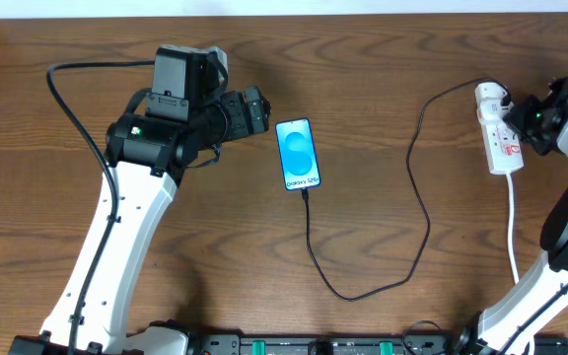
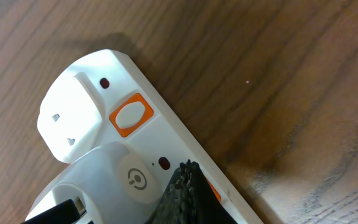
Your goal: Plug charger to phone and switch on socket
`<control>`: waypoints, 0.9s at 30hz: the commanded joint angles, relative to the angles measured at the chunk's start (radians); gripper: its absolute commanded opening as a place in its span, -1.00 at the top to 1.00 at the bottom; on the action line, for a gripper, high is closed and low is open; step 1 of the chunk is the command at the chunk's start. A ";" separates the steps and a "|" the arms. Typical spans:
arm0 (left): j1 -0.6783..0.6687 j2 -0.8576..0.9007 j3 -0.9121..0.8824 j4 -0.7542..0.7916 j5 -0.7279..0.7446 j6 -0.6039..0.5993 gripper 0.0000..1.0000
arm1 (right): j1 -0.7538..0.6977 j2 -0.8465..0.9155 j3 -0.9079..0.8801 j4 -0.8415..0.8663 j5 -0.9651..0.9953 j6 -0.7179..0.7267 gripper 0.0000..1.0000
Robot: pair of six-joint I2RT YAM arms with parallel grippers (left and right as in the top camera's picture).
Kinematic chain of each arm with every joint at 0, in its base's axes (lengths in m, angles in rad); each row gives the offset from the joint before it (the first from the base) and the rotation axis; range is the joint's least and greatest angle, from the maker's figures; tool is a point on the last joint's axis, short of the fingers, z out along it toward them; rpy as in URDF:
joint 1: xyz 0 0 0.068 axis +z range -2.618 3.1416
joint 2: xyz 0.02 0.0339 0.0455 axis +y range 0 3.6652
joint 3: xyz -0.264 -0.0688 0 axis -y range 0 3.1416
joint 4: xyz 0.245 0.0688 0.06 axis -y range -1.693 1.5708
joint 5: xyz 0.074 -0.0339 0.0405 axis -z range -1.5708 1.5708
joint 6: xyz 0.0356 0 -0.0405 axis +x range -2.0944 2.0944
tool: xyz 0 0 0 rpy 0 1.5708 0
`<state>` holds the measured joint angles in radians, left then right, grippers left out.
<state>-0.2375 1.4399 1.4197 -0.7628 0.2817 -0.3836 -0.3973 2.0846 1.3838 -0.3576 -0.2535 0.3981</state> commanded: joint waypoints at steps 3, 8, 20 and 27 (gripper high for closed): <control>0.000 -0.003 0.005 -0.007 -0.014 0.020 -0.86 | 0.119 0.104 -0.045 -0.040 -0.443 0.010 0.98; 0.000 -0.003 0.005 -0.007 -0.014 0.020 -0.86 | 0.118 0.104 -0.045 -0.051 -0.519 0.059 0.98; 0.000 -0.003 0.005 -0.007 -0.014 0.020 -0.86 | 0.119 0.104 -0.045 -0.089 -0.541 0.059 0.98; 0.000 -0.003 0.005 -0.007 -0.014 0.020 -0.86 | 0.119 0.104 -0.045 -0.096 -0.570 0.058 0.98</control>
<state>-0.2375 1.4399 1.4197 -0.7639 0.2817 -0.3840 -0.4122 2.0945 1.4017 -0.3874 -0.3080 0.4290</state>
